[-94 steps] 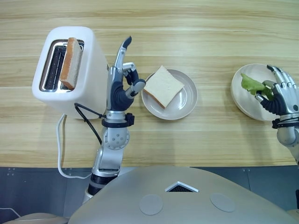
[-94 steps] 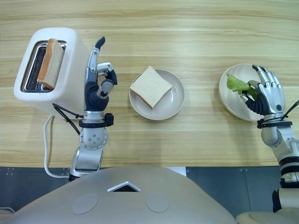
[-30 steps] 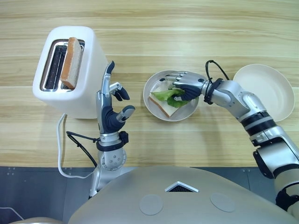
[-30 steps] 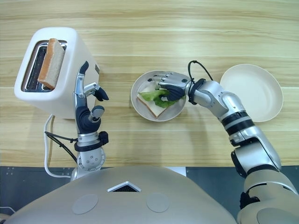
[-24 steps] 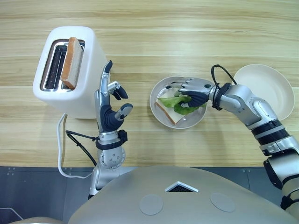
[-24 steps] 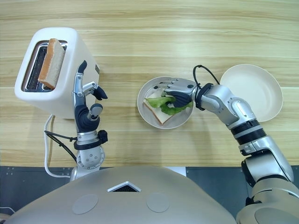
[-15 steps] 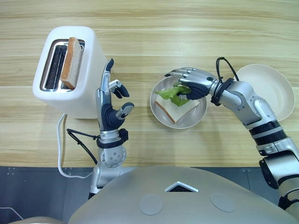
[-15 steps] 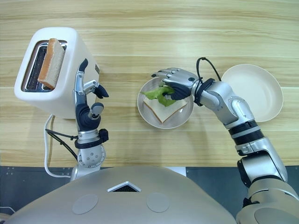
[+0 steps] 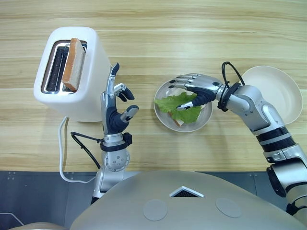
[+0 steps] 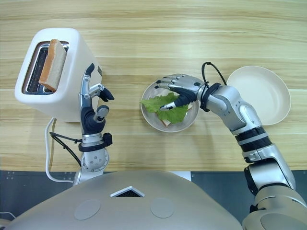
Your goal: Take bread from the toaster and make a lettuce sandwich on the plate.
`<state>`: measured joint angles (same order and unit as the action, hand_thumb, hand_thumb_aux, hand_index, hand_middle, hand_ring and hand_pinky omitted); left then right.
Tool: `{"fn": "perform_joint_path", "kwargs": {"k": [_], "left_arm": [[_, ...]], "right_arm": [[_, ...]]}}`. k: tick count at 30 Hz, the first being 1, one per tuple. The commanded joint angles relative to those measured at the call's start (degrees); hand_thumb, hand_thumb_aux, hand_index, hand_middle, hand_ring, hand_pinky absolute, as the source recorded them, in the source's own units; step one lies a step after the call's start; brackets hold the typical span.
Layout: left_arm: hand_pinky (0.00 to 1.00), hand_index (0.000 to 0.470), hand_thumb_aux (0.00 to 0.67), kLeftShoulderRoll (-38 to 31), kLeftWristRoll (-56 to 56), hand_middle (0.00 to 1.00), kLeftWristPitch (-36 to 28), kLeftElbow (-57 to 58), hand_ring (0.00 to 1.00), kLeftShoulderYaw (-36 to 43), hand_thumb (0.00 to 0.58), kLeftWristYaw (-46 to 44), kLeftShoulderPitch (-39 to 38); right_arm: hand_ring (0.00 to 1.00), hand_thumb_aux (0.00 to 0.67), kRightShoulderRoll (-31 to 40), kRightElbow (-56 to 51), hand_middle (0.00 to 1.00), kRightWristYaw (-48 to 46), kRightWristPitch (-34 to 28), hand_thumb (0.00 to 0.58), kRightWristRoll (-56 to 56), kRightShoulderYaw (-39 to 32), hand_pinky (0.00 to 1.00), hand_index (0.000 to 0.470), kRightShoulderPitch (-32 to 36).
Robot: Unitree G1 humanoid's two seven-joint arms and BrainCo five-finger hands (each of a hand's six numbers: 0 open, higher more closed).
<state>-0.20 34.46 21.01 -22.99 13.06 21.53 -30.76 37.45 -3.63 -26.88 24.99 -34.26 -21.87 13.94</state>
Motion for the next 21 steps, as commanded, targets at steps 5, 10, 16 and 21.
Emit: {"fn": "perform_joint_path", "kwargs": {"k": [5, 10, 16, 21], "left_arm": [[0.60, 0.000, 0.000, -0.28, 1.02, 0.60, -1.15, -3.04, 0.60, -0.19, 0.000, -1.52, -0.54], [0.45, 0.000, 0.000, 1.14, 17.00, 0.45, -7.69, -19.63, 0.45, -0.54, 0.000, -7.17, -3.25], [0.00, 0.000, 0.000, 4.18, 32.28, 0.00, -13.68, -36.51, 0.00, -10.35, 0.000, -14.54, -3.93], [0.00, 0.000, 0.000, 1.74, 32.69, 0.00, -17.99, -35.44, 0.00, -24.93, 0.000, -15.24, -0.96]], "right_arm": [[0.00, 0.000, 3.74, 2.52, 0.00, 0.64, -1.21, 0.000, 1.46, 6.97, 0.00, 0.000, 2.14], [0.00, 0.000, 3.62, 5.25, 0.00, 8.49, 0.41, 0.000, -2.58, 8.88, 0.00, 0.000, -4.70], [0.00, 0.000, 3.19, 6.14, 0.00, 13.15, 0.03, 0.000, -7.05, 8.43, 0.00, 0.000, -10.74], [0.00, 0.000, 1.74, 5.81, 0.00, 13.97, -0.99, 0.000, -7.88, 7.64, 0.00, 0.000, -11.87]]}}
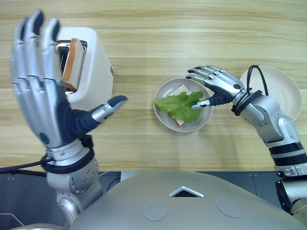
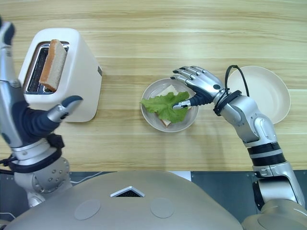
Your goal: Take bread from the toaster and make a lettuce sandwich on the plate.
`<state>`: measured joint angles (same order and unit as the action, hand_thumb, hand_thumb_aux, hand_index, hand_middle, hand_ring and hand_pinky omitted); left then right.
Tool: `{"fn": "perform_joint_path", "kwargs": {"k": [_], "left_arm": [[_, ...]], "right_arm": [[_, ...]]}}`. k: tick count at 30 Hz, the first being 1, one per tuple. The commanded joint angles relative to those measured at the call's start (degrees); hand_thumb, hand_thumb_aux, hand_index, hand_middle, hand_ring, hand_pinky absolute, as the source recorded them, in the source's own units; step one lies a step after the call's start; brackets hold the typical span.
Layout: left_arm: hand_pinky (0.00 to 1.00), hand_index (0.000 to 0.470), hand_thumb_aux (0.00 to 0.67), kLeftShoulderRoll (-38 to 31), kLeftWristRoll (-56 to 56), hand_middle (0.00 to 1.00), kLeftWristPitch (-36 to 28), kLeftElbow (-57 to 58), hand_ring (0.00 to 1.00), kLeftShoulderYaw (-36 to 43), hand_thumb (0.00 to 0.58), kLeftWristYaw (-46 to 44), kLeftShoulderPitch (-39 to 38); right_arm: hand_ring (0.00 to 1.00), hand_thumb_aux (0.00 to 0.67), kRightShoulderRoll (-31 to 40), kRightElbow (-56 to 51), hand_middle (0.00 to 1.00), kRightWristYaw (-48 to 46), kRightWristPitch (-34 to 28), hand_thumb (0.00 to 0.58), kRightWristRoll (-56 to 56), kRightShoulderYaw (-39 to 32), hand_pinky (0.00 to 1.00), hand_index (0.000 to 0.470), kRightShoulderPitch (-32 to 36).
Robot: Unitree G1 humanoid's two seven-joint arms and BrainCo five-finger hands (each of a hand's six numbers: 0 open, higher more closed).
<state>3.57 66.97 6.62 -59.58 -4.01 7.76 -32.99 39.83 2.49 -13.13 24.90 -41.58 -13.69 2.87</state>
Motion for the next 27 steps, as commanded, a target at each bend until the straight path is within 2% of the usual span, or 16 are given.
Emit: {"fn": "perform_joint_path", "kwargs": {"k": [1, 6, 12, 18, 19, 20, 21, 27], "left_arm": [[0.00, 0.000, 0.000, -3.29, -0.15, 0.00, -4.97, 3.17, 0.00, -10.39, 0.000, -2.38, 1.94], [0.00, 0.000, 0.000, -7.88, -1.06, 0.00, -8.09, 15.01, 0.00, -14.77, 0.000, -3.97, 5.47], [0.00, 0.000, 0.000, -8.92, -1.48, 0.00, -9.57, 25.13, 0.00, -10.66, 0.000, -3.60, 9.08], [0.00, 0.000, 0.000, -9.10, -2.37, 0.00, -10.87, 28.70, 0.00, -7.24, 0.000, -1.96, 10.09], [0.00, 0.085, 0.121, -9.17, -2.58, 0.00, -10.99, 28.55, 0.00, -7.08, 0.190, -1.38, 10.10], [0.00, 0.356, 0.507, -9.26, -2.84, 0.00, -10.97, 28.16, 0.00, -7.01, 0.546, -0.71, 10.16], [0.00, 0.470, 0.670, -9.35, -3.12, 0.00, -10.82, 27.65, 0.00, -6.98, 0.580, 0.21, 10.16], [0.00, 0.470, 0.670, -9.99, -5.16, 0.00, -10.19, 25.14, 0.00, -8.24, 0.580, 4.93, 9.49]], "right_arm": [[0.00, 0.000, -0.86, -0.21, 0.00, 0.40, -1.16, 0.000, -0.69, -0.54, 0.00, 0.000, -1.13], [0.00, 0.000, -1.40, 0.37, 0.00, 1.03, -2.06, 0.000, -0.94, -0.70, 0.00, 0.000, -2.36], [0.00, 0.000, -1.39, 0.33, 0.00, 1.65, -2.73, 0.000, -0.93, -0.18, 0.00, 0.000, -3.32], [0.00, 0.000, -1.24, 0.08, 0.00, 2.16, -3.06, 0.000, -0.81, 0.21, 0.00, 0.000, -3.70], [0.00, 0.000, -1.17, 0.03, 0.00, 2.23, -3.06, 0.000, -0.78, 0.29, 0.00, 0.000, -3.75], [0.00, 0.000, -1.09, 0.00, 0.00, 2.30, -3.06, 0.000, -0.76, 0.36, 0.00, 0.000, -3.83], [0.00, 0.000, -0.99, -0.12, 0.00, 2.42, -2.97, 0.000, -0.77, 0.38, 0.00, 0.000, -3.90], [0.00, 0.000, 0.06, -0.95, 0.00, 2.72, -2.35, 0.000, -0.94, 0.51, 0.00, 0.000, -4.81]]}}
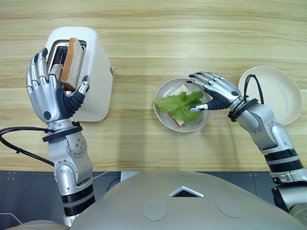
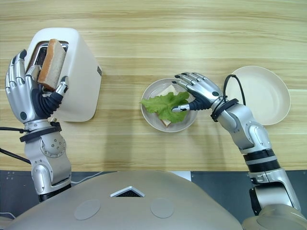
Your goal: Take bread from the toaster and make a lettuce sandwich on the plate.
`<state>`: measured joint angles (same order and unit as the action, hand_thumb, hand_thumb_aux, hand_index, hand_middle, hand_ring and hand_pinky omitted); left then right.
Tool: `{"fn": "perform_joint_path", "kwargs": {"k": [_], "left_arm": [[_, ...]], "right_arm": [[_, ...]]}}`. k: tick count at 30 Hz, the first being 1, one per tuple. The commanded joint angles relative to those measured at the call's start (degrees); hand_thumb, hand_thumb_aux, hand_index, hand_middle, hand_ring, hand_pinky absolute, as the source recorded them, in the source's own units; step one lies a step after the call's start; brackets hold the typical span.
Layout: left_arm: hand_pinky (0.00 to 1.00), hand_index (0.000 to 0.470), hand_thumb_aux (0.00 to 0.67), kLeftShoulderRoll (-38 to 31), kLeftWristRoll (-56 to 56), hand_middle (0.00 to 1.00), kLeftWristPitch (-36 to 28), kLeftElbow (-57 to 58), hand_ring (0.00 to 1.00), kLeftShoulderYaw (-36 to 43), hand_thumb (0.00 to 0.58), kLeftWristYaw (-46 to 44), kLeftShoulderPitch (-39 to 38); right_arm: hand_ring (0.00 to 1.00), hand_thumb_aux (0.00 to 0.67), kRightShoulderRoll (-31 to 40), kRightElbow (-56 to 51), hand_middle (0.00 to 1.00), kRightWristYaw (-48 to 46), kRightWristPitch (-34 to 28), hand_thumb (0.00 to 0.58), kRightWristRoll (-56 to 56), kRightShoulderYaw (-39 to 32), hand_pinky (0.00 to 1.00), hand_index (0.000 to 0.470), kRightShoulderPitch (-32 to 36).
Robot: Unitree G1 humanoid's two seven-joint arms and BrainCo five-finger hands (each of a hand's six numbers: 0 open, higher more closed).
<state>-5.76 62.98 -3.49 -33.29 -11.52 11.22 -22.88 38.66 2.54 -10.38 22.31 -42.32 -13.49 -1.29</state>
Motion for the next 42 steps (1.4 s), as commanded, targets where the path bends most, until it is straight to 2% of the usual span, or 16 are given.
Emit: {"fn": "perform_joint_path", "kwargs": {"k": [1, 12, 14, 15, 16, 17, 18, 19, 20, 21, 22, 23, 27, 31, 36, 42], "left_arm": [[0.00, 0.470, 0.670, -0.72, -1.38, 0.00, -0.08, -1.61, 0.00, -0.84, 0.580, 1.78, -0.66], [0.00, 0.470, 0.670, -1.33, -7.07, 0.00, 1.94, -4.01, 0.00, -1.61, 0.580, 3.93, -1.81], [0.97, 0.470, 0.670, -1.68, -8.87, 0.97, 3.02, -7.87, 0.97, -2.88, 0.580, 4.45, -0.95], [1.00, 0.470, 0.670, -1.84, -9.80, 1.00, 3.30, -10.59, 1.00, -3.43, 0.580, 4.07, 0.11], [1.00, 0.470, 0.670, -1.91, -10.75, 1.00, 3.48, -12.94, 1.00, -3.77, 0.580, 3.58, 1.23], [1.00, 0.470, 0.670, -1.95, -11.61, 1.00, 3.80, -15.46, 1.00, -3.76, 0.580, 3.05, 2.63], [1.00, 0.470, 0.670, -1.80, -12.91, 1.00, 4.06, -17.56, 1.00, -3.41, 0.580, 2.53, 4.37], [1.00, 0.470, 0.670, -1.51, -14.38, 1.00, 4.23, -19.27, 1.00, -2.97, 0.580, 2.03, 6.04], [1.00, 0.470, 0.670, -0.85, -16.83, 1.00, 3.95, -20.92, 1.00, -2.00, 0.580, 1.15, 8.41], [1.00, 0.470, 0.670, -0.26, -19.00, 1.00, 3.43, -21.78, 1.00, -0.68, 0.580, -0.01, 10.89], [1.00, 0.470, 0.670, 0.01, -20.42, 1.00, 2.93, -22.14, 1.00, 0.83, 0.580, -1.60, 13.12], [1.00, 0.470, 0.670, 0.38, -22.23, 1.00, 2.41, -21.89, 1.00, 2.56, 0.580, -3.09, 15.17], [1.00, 0.470, 0.670, 4.62, -34.41, 1.00, -3.98, -16.08, 1.00, 12.20, 0.580, -11.58, 20.78], [1.00, 0.470, 0.670, 8.64, -42.99, 1.00, -7.12, -7.69, 1.00, 18.35, 0.580, -14.24, 18.40], [1.00, 0.470, 0.670, 12.98, -47.57, 1.00, -5.35, 5.52, 1.00, 26.33, 0.580, -11.72, 13.89], [1.00, 0.470, 0.670, 12.22, -51.68, 1.00, -2.00, 18.74, 1.00, 30.49, 0.580, -9.30, 11.85]], "right_arm": [[0.00, 0.000, 1.39, -1.35, 0.00, 0.10, 0.28, 0.000, -0.33, 0.28, 0.00, 0.000, -0.75], [0.00, 0.000, 2.81, -1.87, 0.00, 0.03, 1.14, 0.000, -0.93, 0.29, 0.00, 0.000, -0.56], [0.00, 0.000, 3.01, -1.92, 0.00, 0.28, 1.28, 0.000, -1.00, 0.37, 0.00, 0.000, -0.24], [0.00, 0.003, 2.99, -2.36, 0.00, 0.97, 1.49, 0.005, -1.46, 0.26, 0.00, 0.002, 0.00], [0.00, 0.032, 2.84, -2.92, 0.00, 1.70, 1.69, 0.053, -1.90, 0.09, 0.00, 0.022, 0.35], [0.00, 0.152, 2.65, -3.65, 0.00, 2.89, 1.88, 0.234, -2.88, -0.15, 0.00, 0.107, 0.85], [0.00, 0.257, 2.42, -4.52, 0.00, 3.95, 2.05, 0.360, -3.75, -0.47, 0.00, 0.181, 1.41], [0.00, 0.315, 2.20, -5.42, 0.00, 4.93, 2.24, 0.417, -4.50, -0.81, 0.00, 0.221, 1.96], [0.00, 0.289, 1.92, -6.63, 0.00, 6.44, 2.42, 0.392, -5.58, -1.21, 0.00, 0.203, 2.78], [0.00, 0.210, 1.73, -7.71, 0.00, 7.66, 2.59, 0.307, -6.39, -1.56, 0.00, 0.147, 3.48], [0.00, 0.089, 1.57, -8.59, 0.00, 8.82, 2.76, 0.144, -6.88, -1.71, 0.00, 0.063, 4.00], [0.00, 0.011, 1.47, -9.23, 0.00, 9.79, 2.75, 0.018, -7.27, -1.80, 0.00, 0.007, 4.39], [0.00, 0.000, 0.76, -9.24, 0.00, 12.79, 1.54, 0.000, -5.79, 0.20, 0.00, 0.000, 4.97], [0.00, 0.000, 0.42, -5.84, 0.00, 13.71, 0.34, 0.000, -1.71, 4.01, 0.00, 0.000, 3.44], [0.00, 0.000, 1.87, -3.54, 0.00, 14.05, 0.04, 0.000, 0.17, 7.37, 0.00, 0.000, 1.93], [0.00, 0.000, 3.49, -3.94, 0.00, 14.79, -0.61, 0.000, 1.46, 12.11, 0.00, 0.000, 1.85]]}}
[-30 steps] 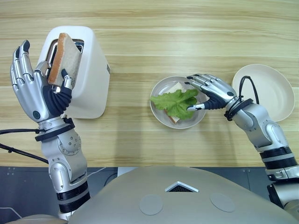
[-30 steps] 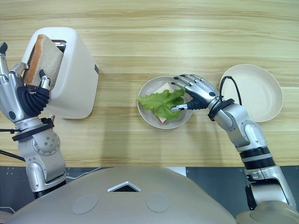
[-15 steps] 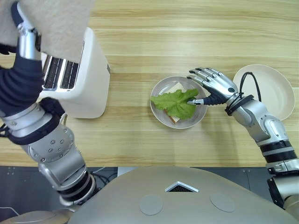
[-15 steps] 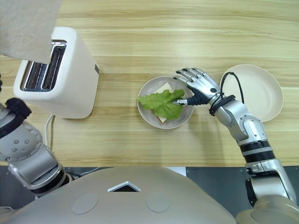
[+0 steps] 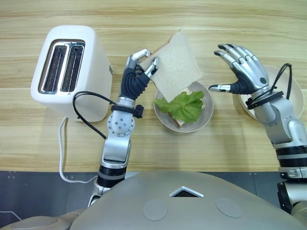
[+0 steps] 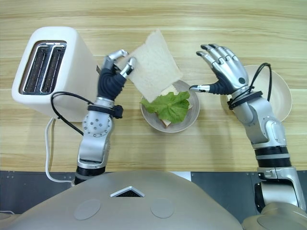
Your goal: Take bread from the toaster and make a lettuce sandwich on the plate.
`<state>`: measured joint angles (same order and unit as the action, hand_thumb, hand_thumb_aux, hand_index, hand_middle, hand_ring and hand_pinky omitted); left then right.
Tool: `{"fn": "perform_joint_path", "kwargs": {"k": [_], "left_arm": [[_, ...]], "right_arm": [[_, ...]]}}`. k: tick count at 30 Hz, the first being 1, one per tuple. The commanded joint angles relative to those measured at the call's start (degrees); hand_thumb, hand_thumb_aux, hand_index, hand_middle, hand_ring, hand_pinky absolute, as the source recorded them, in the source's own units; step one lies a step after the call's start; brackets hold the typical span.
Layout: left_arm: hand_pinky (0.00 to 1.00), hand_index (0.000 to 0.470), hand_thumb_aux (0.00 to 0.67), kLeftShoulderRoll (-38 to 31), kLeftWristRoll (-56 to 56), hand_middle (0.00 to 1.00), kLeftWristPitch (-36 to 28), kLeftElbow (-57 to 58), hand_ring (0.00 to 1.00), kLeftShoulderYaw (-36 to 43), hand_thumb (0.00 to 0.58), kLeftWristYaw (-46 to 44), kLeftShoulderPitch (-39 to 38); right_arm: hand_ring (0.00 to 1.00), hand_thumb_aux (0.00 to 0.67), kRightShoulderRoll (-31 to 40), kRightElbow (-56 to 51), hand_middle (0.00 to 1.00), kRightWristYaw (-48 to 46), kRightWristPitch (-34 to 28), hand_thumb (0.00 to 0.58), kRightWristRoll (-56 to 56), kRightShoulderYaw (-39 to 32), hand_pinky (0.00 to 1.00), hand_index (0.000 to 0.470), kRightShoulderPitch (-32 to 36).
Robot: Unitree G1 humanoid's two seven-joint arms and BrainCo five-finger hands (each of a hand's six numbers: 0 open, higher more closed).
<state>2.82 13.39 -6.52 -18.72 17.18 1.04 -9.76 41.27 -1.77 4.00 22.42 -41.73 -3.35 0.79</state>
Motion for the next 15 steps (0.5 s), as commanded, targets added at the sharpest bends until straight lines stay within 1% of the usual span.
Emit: {"fn": "perform_joint_path", "kwargs": {"k": [1, 4, 8, 12, 15], "left_arm": [[1.00, 0.470, 0.670, 3.69, -3.05, 1.00, 1.11, 5.38, 1.00, 1.87, 0.580, 0.83, -1.38], [1.00, 0.470, 0.670, 4.31, -5.43, 1.00, 1.89, 9.13, 1.00, 2.27, 0.580, 1.24, -1.41], [1.00, 0.470, 0.670, 5.58, -7.55, 1.00, 2.14, 11.46, 1.00, 3.87, 0.580, 2.27, -0.79], [1.00, 0.470, 0.670, 5.87, -8.06, 1.00, 0.18, 10.33, 1.00, 6.53, 0.580, 3.46, -1.05], [1.00, 0.470, 0.670, 5.58, -7.53, 1.00, -2.59, 7.35, 1.00, 9.07, 0.580, 4.78, -1.21]], "right_arm": [[0.00, 0.000, 0.61, 0.47, 0.00, 0.81, -1.12, 0.000, 0.92, 2.41, 0.00, 0.000, -0.39], [0.00, 0.000, -0.22, 0.43, 0.00, 1.19, -2.51, 0.000, 0.55, 2.62, 0.00, 0.000, -0.71], [0.00, 0.000, -0.97, 0.55, 0.00, 1.19, -2.74, 0.000, 0.38, 1.39, 0.00, 0.000, -1.42], [0.00, 0.000, -1.72, 1.58, 0.00, 1.42, -1.66, 0.000, -0.23, 0.01, 0.00, 0.000, -2.36], [0.00, 0.000, -2.47, 2.51, 0.00, 1.39, -1.29, 0.000, -1.07, -1.51, 0.00, 0.000, -3.65]]}}
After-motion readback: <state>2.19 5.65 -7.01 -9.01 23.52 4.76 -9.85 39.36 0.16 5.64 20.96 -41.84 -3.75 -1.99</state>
